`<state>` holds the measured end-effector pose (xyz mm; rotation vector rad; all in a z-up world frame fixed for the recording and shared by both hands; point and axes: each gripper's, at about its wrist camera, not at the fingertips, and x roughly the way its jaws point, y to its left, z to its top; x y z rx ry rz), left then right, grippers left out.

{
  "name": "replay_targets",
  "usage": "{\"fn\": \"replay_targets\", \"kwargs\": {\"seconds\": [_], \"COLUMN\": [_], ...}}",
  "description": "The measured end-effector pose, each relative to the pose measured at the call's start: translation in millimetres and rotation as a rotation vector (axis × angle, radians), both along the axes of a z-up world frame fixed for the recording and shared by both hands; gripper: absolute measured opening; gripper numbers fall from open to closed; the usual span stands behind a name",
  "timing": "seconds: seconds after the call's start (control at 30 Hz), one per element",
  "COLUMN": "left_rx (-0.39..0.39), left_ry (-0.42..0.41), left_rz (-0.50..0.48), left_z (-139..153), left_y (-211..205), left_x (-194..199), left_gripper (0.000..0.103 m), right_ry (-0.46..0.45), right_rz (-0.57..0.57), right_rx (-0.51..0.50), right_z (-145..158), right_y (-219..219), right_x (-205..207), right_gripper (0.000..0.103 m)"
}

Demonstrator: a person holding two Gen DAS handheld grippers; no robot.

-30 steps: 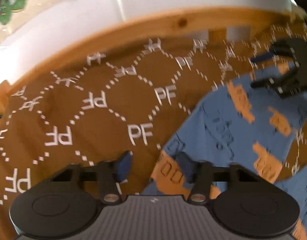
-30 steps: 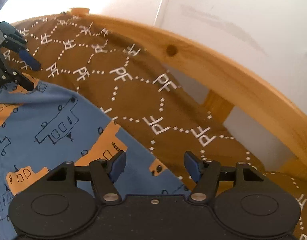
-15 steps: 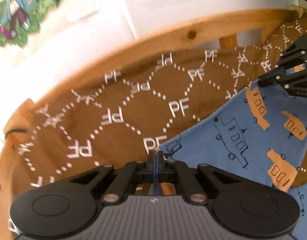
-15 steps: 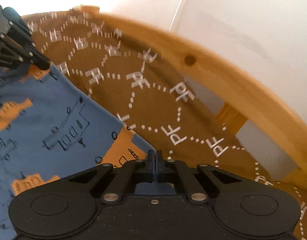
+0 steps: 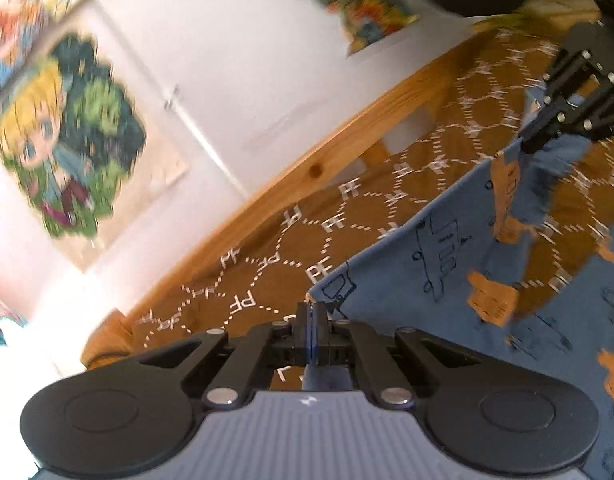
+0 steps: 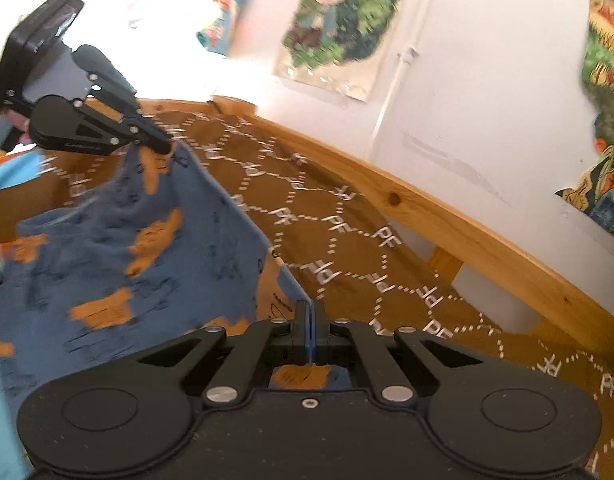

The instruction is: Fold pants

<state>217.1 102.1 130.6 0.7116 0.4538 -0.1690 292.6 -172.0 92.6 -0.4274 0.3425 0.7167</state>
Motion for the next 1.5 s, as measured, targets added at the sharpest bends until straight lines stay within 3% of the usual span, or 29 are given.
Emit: {"fn": "replay_targets", "kwargs": {"seconds": [0.2, 0.53, 0.77, 0.97, 1.07, 1.27, 1.5], "left_rx": [0.085, 0.164, 0.196, 0.264, 0.299, 0.298, 0.272], "left_ry": [0.005, 0.147, 0.166, 0.123, 0.153, 0.205, 0.225], "left_rz": [-0.086, -0.116, -0.101, -0.138, -0.164, -0.175, -0.163], "left_z": [-27, -101, -118, -105, -106, -121, -117], "left_y": [-14, -22, -22, -22, -21, -22, -20], "left_x": [-60, -116, -127, -135, -138, -145, -153], "left_gripper": [0.000, 0.000, 0.000, 0.000, 0.000, 0.000, 0.000], "right_ry": [0.026, 0.124, 0.167, 0.166, 0.167, 0.185, 0.215], "right_rz": [0.013, -0.060, -0.081, -0.061, -0.036, -0.022, 0.017], "right_rx": [0.010, 0.008, 0.036, 0.033, 0.008, -0.026, -0.031], "right_z": [-23, -100, -121, -119, -119, -128, -119], "right_y": [-14, -3, 4, 2, 4, 5, 1], "right_x": [-76, -165, -176, -181, -183, -185, -183], "right_gripper": [0.000, 0.000, 0.000, 0.000, 0.000, 0.000, 0.000]}}
